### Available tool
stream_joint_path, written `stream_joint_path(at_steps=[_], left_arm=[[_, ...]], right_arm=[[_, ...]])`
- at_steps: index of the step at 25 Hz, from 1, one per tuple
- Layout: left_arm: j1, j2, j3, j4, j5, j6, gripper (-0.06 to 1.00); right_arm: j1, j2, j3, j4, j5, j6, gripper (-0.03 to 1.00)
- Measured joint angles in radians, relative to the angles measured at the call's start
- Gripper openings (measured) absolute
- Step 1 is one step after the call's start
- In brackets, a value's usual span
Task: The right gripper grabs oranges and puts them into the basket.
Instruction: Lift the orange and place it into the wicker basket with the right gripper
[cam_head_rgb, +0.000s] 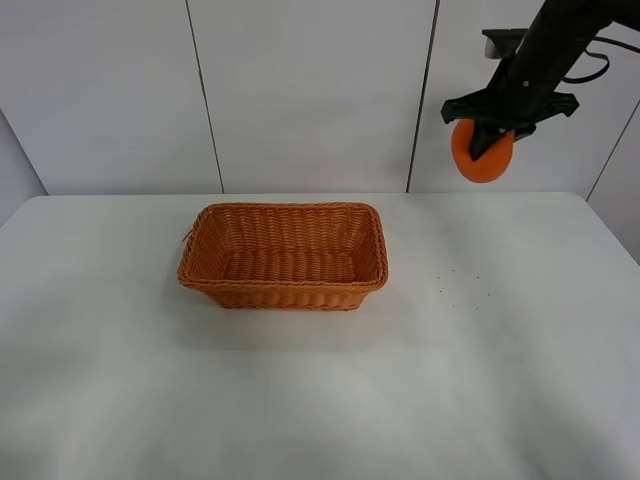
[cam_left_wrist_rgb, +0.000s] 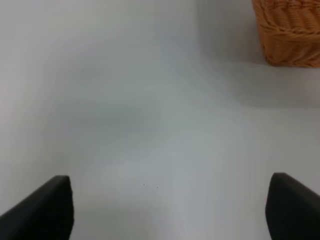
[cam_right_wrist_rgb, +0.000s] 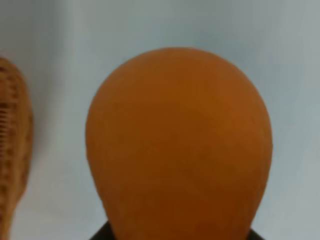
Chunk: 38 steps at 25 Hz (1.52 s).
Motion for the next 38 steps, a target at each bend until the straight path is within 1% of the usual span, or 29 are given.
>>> stream_joint_path(at_steps=[3,8,11,14,18,21,24,25,27,28,30,32,35,38], left_arm=[[0.000,0.000,0.000,0.000,0.000,0.000,0.88],[0.000,0.000,0.000,0.000,0.000,0.000,0.88],[0.000,0.000,0.000,0.000,0.000,0.000,0.88],[0.000,0.000,0.000,0.000,0.000,0.000,0.88],[0.000,0.000,0.000,0.000,0.000,0.000,0.88],[0.000,0.000,0.000,0.000,0.000,0.000,0.88],[0.000,0.000,0.000,0.000,0.000,0.000,0.88],[0.000,0.000,0.000,0.000,0.000,0.000,0.88],[0.000,0.000,0.000,0.000,0.000,0.000,0.88],[0.000,0.000,0.000,0.000,0.000,0.000,0.88],[0.000,0.000,0.000,0.000,0.000,0.000,0.88],[0.000,0.000,0.000,0.000,0.000,0.000,0.88],[0.000,0.000,0.000,0.000,0.000,0.000,0.88],[0.000,0.000,0.000,0.000,0.000,0.000,0.88]], right_arm=[[0.065,-0.001,0.000,0.000,0.003,0.000,0.13],[0.240,-0.001,0.000,0.003,-0.003,0.000,0.13],[0.340,0.010,0.000,0.007,-0.054,0.003,0.13],[0.402,0.059,-0.002,0.007,-0.113,0.011,0.13],[0.450,0.173,-0.002,0.003,-0.210,0.015,0.13],[0.456,0.261,-0.002,0.003,-0.291,0.015,0.13],[0.456,0.317,-0.002,-0.001,-0.313,0.015,0.14],[0.456,0.325,-0.002,0.003,-0.312,0.015,0.16],[0.456,0.329,-0.002,0.015,-0.312,0.015,0.25],[0.456,0.328,-0.002,0.022,-0.312,0.015,0.33],[0.456,0.323,-0.002,0.026,-0.306,0.015,0.53],[0.456,0.316,-0.007,0.027,-0.284,0.015,0.63],[0.456,0.312,-0.049,0.029,-0.223,0.015,0.68],[0.456,0.312,-0.141,0.029,-0.126,0.015,0.69]])
